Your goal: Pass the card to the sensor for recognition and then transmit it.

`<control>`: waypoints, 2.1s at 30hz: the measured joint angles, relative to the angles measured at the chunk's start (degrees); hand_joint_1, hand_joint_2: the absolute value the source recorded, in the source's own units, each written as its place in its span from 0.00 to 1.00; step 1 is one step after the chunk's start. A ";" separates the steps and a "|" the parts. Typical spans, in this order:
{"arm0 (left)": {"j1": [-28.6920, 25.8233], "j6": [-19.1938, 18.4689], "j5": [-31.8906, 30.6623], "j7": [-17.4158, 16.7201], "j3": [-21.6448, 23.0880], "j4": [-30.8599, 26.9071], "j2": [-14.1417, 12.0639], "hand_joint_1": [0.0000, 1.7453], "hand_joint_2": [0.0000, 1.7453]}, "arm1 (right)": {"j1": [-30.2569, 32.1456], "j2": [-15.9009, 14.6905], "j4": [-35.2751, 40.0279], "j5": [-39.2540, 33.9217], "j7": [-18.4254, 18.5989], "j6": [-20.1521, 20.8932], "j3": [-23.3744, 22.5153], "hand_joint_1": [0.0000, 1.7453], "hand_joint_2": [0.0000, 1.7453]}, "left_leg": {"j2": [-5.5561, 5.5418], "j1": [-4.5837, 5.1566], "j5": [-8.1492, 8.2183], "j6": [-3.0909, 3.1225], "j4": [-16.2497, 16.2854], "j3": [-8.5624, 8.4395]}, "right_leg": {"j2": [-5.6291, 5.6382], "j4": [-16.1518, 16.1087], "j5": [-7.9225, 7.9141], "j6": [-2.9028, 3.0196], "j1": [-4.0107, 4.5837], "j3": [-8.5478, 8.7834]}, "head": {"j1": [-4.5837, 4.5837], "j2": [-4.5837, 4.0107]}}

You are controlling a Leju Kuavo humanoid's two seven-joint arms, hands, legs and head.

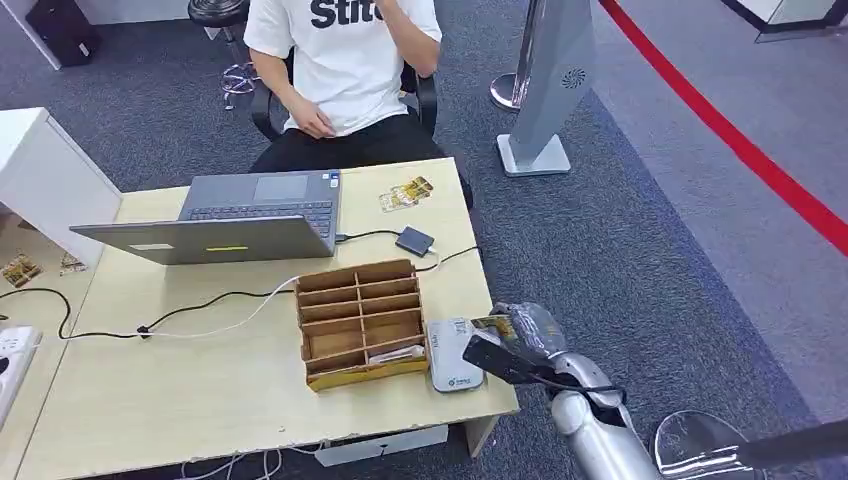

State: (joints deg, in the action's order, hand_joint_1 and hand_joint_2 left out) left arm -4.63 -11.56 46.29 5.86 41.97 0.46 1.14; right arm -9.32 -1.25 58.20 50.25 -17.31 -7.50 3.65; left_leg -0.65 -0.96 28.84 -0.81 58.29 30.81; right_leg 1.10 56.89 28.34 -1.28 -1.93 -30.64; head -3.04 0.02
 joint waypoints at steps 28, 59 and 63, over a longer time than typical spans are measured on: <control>1.30 -3.71 -2.20 -0.46 3.04 0.09 -1.77 0.00 1.00 | -22.61 13.54 7.64 -11.63 5.19 7.70 20.07 1.00 1.00 | 0.26 -0.15 -0.39 -0.18 -0.06 0.12 | 0.23 0.17 -0.28 0.14 0.11 -0.25 | -0.02 0.00; 3.90 -4.90 -6.62 -2.45 9.57 0.09 -3.61 0.00 1.00 | -50.25 20.94 -28.57 3.46 31.39 -9.20 43.01 1.00 1.00 | 0.13 -0.19 -0.41 -0.22 -0.04 0.18 | 0.16 0.15 -0.33 0.19 0.14 -0.31 | -0.02 0.00; 3.91 -4.92 -6.67 -2.45 9.68 0.09 -3.56 0.00 1.00 | -49.62 20.94 -28.63 7.37 30.97 -8.61 38.18 0.00 1.00 | 0.12 -0.19 -0.40 -0.22 -0.04 0.23 | 0.17 0.14 -0.33 0.19 0.14 -0.33 | -0.02 0.00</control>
State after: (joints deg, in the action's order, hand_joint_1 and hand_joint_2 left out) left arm -0.72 -16.48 39.63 3.41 51.65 0.55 -2.43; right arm -58.94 19.69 29.57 57.62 13.66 -16.11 41.83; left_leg -0.53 -1.15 28.44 -1.04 58.25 31.03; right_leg 1.27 57.03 28.01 -1.09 -1.79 -30.98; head -3.06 0.02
